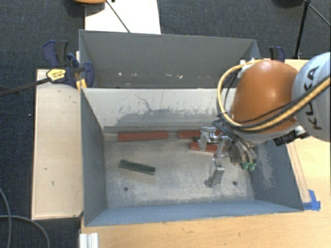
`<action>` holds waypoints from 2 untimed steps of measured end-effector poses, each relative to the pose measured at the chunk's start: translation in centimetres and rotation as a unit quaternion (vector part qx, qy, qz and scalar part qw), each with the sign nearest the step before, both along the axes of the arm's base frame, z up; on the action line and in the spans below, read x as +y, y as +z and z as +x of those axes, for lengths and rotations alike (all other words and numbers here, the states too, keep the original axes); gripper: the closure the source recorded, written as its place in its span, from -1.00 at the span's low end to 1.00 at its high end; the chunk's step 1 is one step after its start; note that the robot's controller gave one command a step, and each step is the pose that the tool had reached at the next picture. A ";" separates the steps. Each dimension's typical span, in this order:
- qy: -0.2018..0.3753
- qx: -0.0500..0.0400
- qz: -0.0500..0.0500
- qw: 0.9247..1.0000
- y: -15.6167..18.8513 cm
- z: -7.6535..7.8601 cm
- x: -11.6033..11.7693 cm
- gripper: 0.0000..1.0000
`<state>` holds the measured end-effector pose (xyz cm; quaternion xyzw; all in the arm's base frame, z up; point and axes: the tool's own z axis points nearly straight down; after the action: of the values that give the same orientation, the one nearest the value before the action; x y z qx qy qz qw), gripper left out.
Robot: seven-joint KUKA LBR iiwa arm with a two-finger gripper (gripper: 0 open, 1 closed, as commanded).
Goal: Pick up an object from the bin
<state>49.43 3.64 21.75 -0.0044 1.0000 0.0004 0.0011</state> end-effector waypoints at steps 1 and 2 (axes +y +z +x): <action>0.025 -0.004 0.000 1.000 -5.0 2.6 -1.8 -1.00; 0.008 0.002 0.000 1.000 -7.7 2.5 -6.8 -1.00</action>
Offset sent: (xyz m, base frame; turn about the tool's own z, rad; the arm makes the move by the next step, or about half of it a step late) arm 0.0252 -0.0844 -0.0808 0.0040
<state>51.96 -3.13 14.03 -0.0122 0.9999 0.0007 -0.0012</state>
